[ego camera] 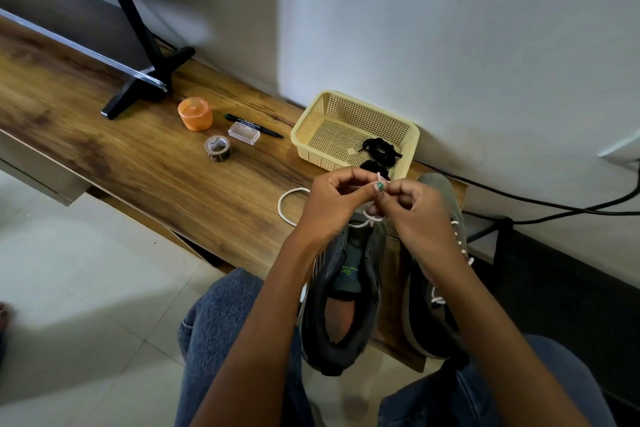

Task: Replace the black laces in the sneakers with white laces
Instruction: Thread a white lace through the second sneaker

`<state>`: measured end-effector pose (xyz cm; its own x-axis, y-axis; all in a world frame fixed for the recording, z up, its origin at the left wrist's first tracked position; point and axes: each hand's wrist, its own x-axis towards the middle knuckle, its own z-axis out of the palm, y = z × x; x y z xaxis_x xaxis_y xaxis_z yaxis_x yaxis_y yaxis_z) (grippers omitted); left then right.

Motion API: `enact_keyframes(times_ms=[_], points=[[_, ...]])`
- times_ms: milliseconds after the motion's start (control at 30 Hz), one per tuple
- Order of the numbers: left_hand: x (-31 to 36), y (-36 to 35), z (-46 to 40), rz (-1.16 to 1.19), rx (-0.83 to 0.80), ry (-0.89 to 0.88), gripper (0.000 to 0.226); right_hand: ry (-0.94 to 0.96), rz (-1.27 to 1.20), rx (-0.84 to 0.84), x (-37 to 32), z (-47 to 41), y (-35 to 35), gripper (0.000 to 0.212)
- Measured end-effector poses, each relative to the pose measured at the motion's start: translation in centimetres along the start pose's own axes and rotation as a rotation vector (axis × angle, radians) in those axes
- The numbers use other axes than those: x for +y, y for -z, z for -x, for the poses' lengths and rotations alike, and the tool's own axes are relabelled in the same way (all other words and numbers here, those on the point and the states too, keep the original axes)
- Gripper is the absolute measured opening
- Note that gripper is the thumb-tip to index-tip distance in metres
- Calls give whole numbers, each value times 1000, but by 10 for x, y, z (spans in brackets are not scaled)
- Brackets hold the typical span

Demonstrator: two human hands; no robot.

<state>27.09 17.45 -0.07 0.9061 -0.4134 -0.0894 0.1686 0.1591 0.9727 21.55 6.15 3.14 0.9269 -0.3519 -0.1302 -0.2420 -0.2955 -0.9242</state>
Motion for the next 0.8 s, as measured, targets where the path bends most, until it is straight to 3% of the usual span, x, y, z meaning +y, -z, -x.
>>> enact_keyframes(times_ms=[133, 233, 367, 633, 800], points=[[9, 3, 0, 144, 133, 7, 6, -7, 30, 11, 9, 4, -5, 3], [13, 12, -4, 375, 298, 37, 9, 38, 239, 40, 23, 7, -7, 6], [15, 17, -4, 609, 367, 73, 9, 69, 554, 81, 38, 6, -6, 5], [21, 24, -4, 870, 486, 46, 12, 139, 950, 40, 50, -15, -4, 41], [22, 24, -4, 849, 457, 72, 12, 244, 948, 24, 59, -25, -7, 13]])
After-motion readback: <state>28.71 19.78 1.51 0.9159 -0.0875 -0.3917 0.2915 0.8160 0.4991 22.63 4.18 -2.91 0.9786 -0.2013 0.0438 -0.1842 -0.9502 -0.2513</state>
